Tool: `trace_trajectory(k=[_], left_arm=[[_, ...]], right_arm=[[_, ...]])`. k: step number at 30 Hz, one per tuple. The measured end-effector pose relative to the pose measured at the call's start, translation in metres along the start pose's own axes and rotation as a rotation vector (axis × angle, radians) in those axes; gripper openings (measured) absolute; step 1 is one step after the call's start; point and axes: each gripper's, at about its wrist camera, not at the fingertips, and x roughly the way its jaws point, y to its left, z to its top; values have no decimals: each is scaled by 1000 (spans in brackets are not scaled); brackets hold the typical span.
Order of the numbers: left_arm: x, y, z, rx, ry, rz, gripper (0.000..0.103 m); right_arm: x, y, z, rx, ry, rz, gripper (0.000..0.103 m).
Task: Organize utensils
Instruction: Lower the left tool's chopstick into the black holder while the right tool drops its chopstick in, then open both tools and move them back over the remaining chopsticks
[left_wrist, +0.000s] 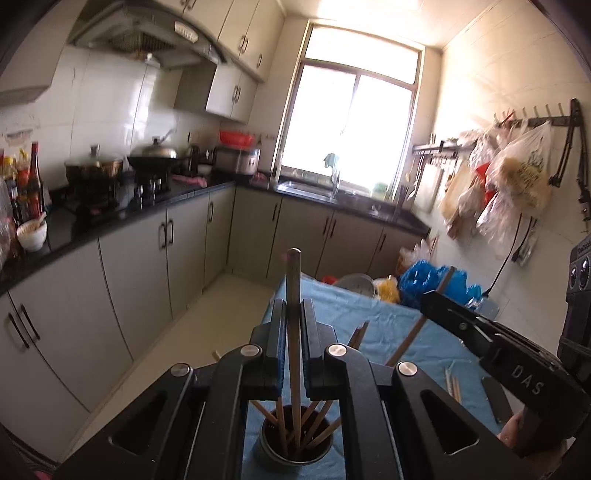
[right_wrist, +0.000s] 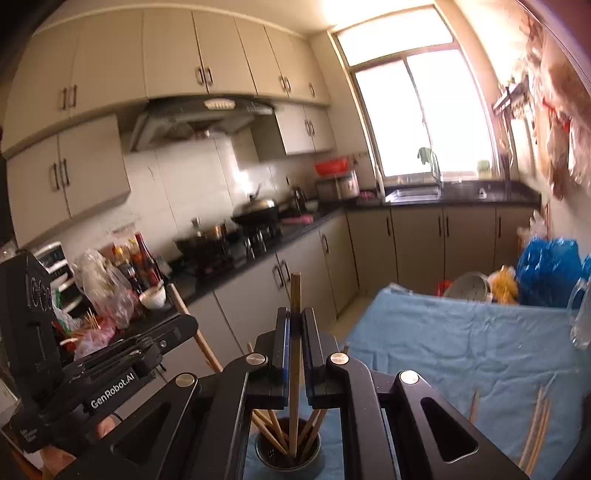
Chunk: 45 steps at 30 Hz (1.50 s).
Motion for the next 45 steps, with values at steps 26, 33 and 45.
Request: trace_trajectory(k=[26,33,45], left_arm=[[7,6,-19,-66,52,-18,30],[-25,-11,-22,-44,14,-48,32],[-6,-107,-77,99,179,-191,44]], right_arm=[[44,-47,-35,113,131,-68,34],[21,-71,-47,161,128,-99,39],[-68,-202,-119,371,178,-330,40]])
